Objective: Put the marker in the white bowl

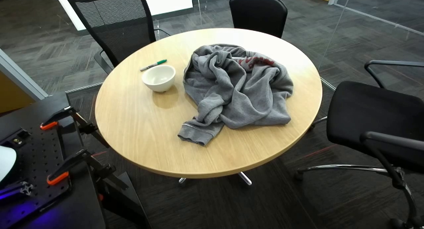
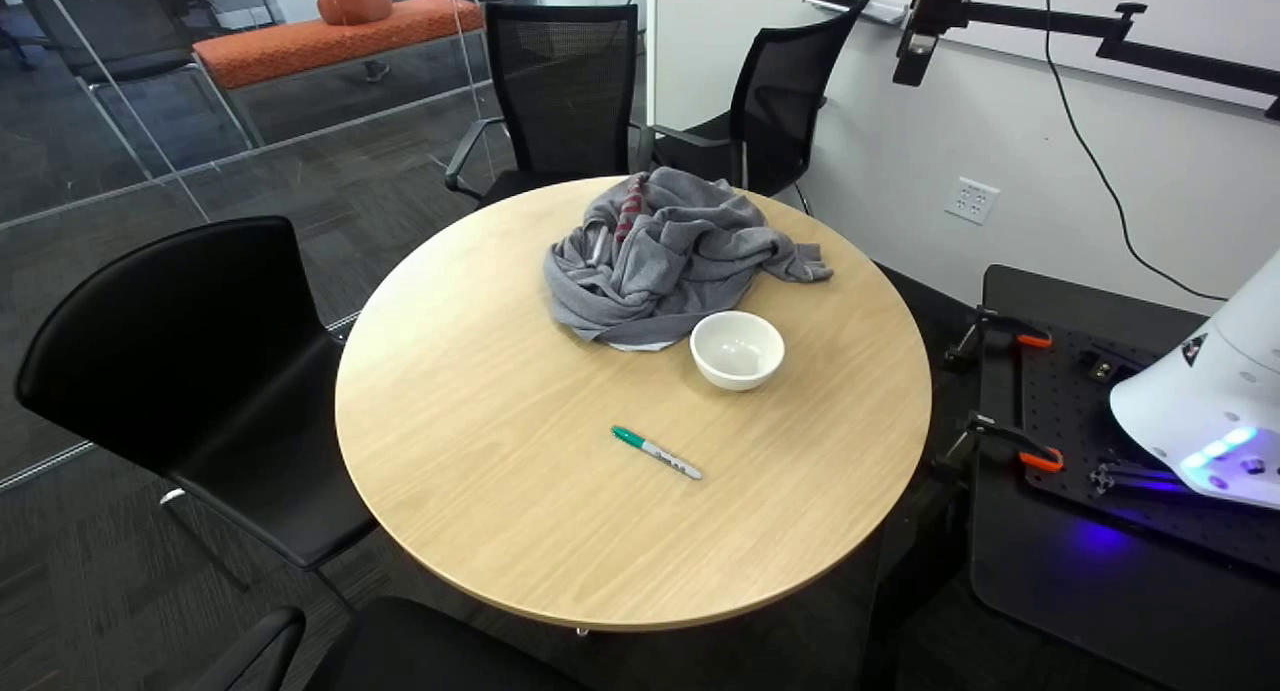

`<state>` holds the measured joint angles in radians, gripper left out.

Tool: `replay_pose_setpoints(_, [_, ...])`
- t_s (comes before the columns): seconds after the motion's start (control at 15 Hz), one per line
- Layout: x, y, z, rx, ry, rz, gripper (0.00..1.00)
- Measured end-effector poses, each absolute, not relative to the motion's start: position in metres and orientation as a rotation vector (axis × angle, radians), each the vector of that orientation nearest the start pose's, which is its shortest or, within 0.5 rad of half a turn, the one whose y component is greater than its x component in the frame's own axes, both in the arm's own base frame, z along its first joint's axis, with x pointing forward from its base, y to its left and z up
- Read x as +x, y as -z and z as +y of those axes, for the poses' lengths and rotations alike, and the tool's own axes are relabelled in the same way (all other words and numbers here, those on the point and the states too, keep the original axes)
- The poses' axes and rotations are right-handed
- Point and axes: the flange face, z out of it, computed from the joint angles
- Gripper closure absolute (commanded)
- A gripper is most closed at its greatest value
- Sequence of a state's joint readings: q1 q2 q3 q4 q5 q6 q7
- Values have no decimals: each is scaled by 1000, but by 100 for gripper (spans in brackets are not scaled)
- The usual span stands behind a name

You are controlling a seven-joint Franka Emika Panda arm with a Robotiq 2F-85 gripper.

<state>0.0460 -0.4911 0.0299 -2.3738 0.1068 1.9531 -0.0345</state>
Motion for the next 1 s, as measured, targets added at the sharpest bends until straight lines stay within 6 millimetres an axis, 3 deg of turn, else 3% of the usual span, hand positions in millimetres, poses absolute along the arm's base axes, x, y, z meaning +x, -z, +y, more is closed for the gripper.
replay_pose_setpoints(0.67, [444,-415,130,-3047,180,-73,0])
replay_pose_setpoints(1.0, [469,-370,162,-3017,136,-69,0])
